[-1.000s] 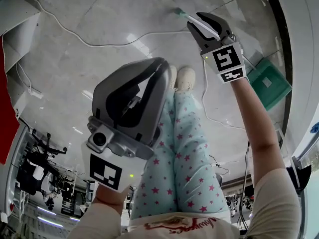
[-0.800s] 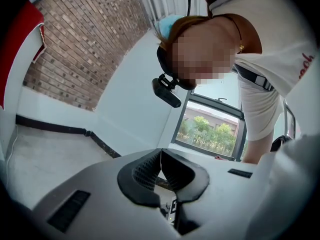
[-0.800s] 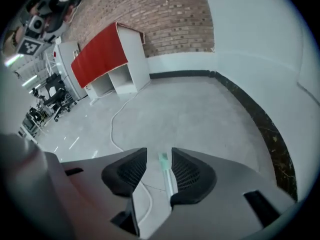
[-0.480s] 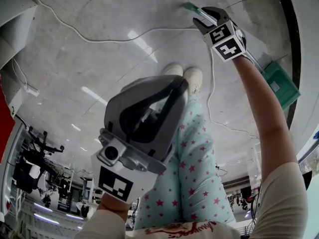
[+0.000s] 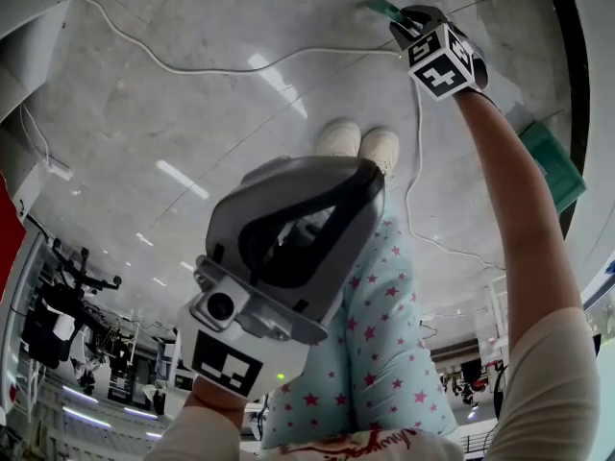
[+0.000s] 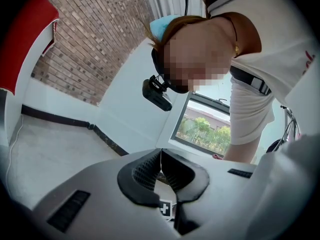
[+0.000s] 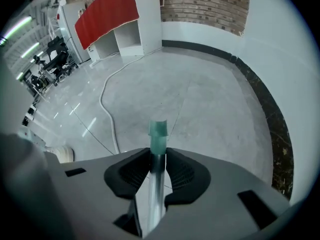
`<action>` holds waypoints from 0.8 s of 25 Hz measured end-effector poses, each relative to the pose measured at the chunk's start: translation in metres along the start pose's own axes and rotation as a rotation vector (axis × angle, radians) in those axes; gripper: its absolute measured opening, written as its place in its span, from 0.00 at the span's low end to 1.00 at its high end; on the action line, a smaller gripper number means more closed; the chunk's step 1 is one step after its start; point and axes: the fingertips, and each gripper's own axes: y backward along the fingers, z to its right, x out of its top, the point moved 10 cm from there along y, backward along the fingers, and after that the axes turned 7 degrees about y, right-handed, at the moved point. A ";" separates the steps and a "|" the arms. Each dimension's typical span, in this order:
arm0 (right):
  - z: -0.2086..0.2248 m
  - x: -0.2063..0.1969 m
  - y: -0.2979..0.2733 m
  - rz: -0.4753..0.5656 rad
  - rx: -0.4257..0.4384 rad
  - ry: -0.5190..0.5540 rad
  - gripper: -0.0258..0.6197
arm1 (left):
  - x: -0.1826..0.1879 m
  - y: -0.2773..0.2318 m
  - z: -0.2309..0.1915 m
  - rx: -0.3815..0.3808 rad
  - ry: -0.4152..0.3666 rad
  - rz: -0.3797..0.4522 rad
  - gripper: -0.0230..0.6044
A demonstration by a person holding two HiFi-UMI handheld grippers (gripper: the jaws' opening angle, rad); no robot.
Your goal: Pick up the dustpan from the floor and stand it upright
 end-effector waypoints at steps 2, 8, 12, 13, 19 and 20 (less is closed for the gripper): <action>0.001 0.001 -0.003 -0.007 -0.002 0.007 0.21 | -0.002 0.001 0.000 -0.004 -0.001 -0.005 0.07; 0.005 0.001 0.008 -0.020 -0.004 0.006 0.21 | 0.007 -0.005 0.011 -0.023 -0.010 -0.004 0.07; 0.010 0.009 0.031 0.024 -0.021 -0.012 0.21 | 0.018 -0.012 0.015 -0.045 -0.018 -0.003 0.07; 0.011 0.011 0.040 0.042 -0.026 -0.019 0.21 | 0.022 -0.014 0.017 -0.052 -0.020 -0.003 0.07; 0.006 0.026 0.113 0.150 -0.057 -0.019 0.21 | 0.057 -0.027 0.050 -0.112 -0.035 -0.003 0.07; 0.006 0.027 0.127 0.162 -0.066 -0.021 0.21 | 0.065 -0.030 0.057 -0.130 -0.042 -0.004 0.07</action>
